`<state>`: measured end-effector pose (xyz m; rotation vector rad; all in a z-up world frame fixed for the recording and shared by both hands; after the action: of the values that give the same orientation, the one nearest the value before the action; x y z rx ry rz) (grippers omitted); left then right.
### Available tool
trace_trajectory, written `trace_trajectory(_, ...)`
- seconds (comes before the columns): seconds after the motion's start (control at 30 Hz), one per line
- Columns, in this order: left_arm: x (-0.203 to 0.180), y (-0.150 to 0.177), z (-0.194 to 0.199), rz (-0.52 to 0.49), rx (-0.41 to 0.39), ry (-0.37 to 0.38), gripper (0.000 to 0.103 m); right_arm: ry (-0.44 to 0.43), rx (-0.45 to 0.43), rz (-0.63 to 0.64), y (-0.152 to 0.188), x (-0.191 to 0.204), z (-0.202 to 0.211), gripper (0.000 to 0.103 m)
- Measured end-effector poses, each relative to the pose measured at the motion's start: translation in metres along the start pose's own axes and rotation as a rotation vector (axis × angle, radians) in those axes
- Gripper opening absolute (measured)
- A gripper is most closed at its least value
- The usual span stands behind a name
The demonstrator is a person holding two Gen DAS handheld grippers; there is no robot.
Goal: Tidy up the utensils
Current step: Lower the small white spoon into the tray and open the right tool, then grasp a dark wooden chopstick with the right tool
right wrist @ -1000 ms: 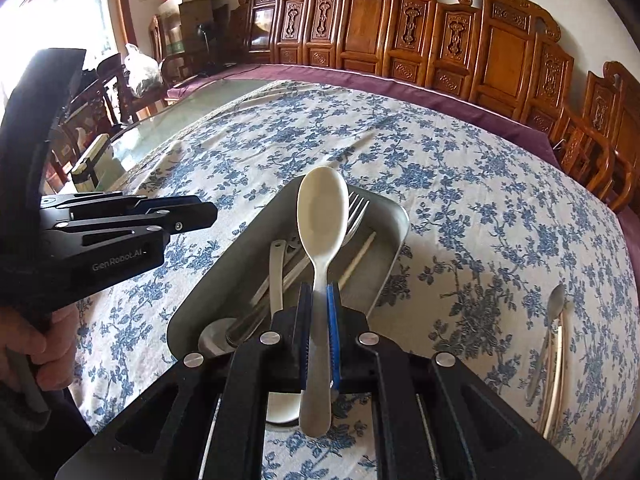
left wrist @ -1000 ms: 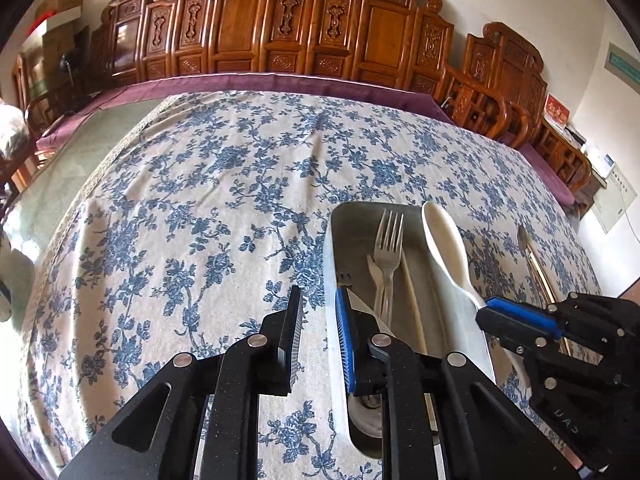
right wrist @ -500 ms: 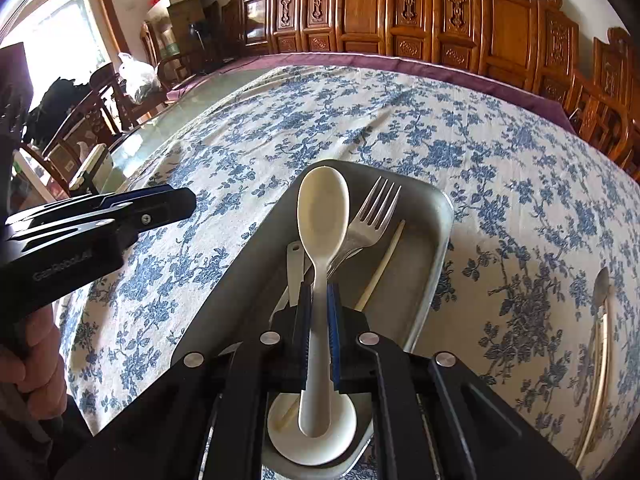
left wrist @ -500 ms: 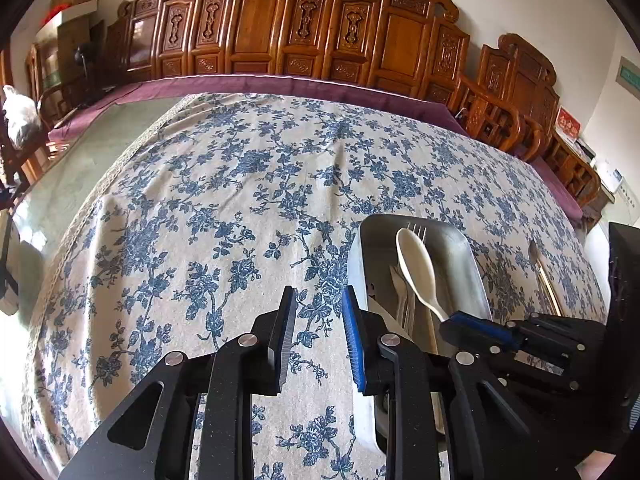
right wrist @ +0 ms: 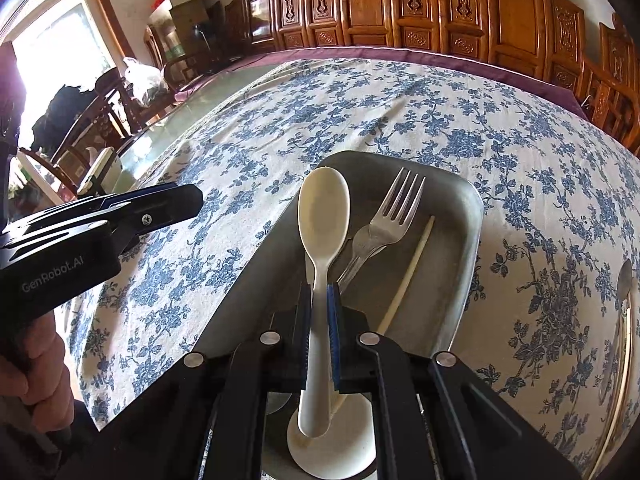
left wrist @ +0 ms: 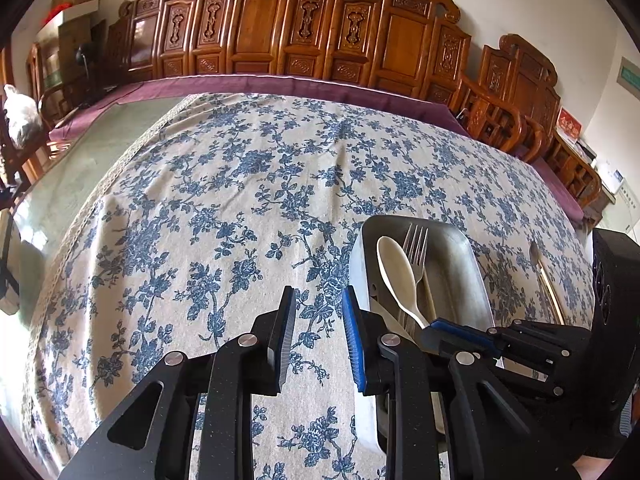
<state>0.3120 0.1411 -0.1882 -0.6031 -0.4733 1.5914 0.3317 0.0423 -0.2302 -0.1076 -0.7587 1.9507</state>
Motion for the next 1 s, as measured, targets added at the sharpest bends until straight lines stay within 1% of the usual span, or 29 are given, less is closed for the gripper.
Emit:
trace_trajectory(0.1,-0.001,0.001,-0.001,-0.003,0.004,0.002,0.022,-0.003,-0.011,0.007,0.001,-0.001,0.004,0.011)
trace_trajectory(0.2,-0.002,0.001,-0.001,-0.007,0.008,0.001,0.022,0.013,-0.015,0.033,0.004,-0.002,0.01,0.011)
trace_trajectory(0.33,-0.006,0.002,0.002,-0.013,0.001,0.003,0.023,0.037,-0.033,0.073,0.011,-0.007,0.03,0.011)
trace_trajectory(0.37,-0.007,0.001,0.003,-0.016,-0.002,0.003,0.023,0.042,-0.04,0.078,0.012,-0.009,0.036,0.011)
trace_trajectory(0.43,-0.009,0.001,0.005,-0.02,-0.009,0.006,0.031,0.054,-0.054,0.085,0.017,-0.015,0.05,0.011)
trace_trajectory(0.5,-0.013,0.001,0.007,-0.027,-0.015,0.009,0.032,0.067,-0.069,0.087,0.022,-0.023,0.066,0.011)
trace_trajectory(0.57,-0.016,0.001,0.008,-0.032,-0.017,0.012,0.033,0.085,-0.083,0.086,0.028,-0.034,0.081,0.015)
trace_trajectory(0.6,-0.018,0.001,0.008,-0.036,-0.017,0.012,0.036,0.092,-0.089,0.083,0.03,-0.038,0.087,0.017)
trace_trajectory(0.7,-0.021,0.002,0.009,-0.04,-0.016,0.013,0.037,0.109,-0.104,0.069,0.037,-0.052,0.106,0.018)
trace_trajectory(0.77,-0.024,0.002,0.01,-0.042,-0.015,0.014,0.046,0.122,-0.114,0.06,0.042,-0.061,0.118,0.022)
trace_trajectory(0.8,-0.025,0.002,0.01,-0.044,-0.019,0.015,0.055,0.13,-0.117,0.054,0.046,-0.067,0.125,0.027)
trace_trajectory(0.83,-0.026,0.002,0.011,-0.045,-0.022,0.015,0.06,0.138,-0.12,0.05,0.049,-0.071,0.129,0.032)
trace_trajectory(0.87,-0.028,0.002,0.011,-0.047,-0.023,0.014,0.063,0.146,-0.125,0.044,0.054,-0.076,0.135,0.034)
trace_trajectory(0.93,-0.029,0.003,0.012,-0.047,-0.031,0.017,0.076,0.155,-0.122,0.039,0.063,-0.085,0.144,0.039)
trace_trajectory(1.0,-0.033,0.002,0.014,-0.045,-0.043,0.018,0.083,0.177,-0.118,0.049,0.073,-0.094,0.152,0.046)
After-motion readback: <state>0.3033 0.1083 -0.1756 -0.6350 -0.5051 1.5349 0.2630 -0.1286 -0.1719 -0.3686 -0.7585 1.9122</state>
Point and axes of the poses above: each gripper's, at about its wrist camera, not at the fingertips, and z roughly against the way its jaws point, x to its left, y to its underside, the point moved 5 cm from there along -z, roughly the way its jaws point, and after that the axes turned 2 degrees about -y, right-handed, at the moved point
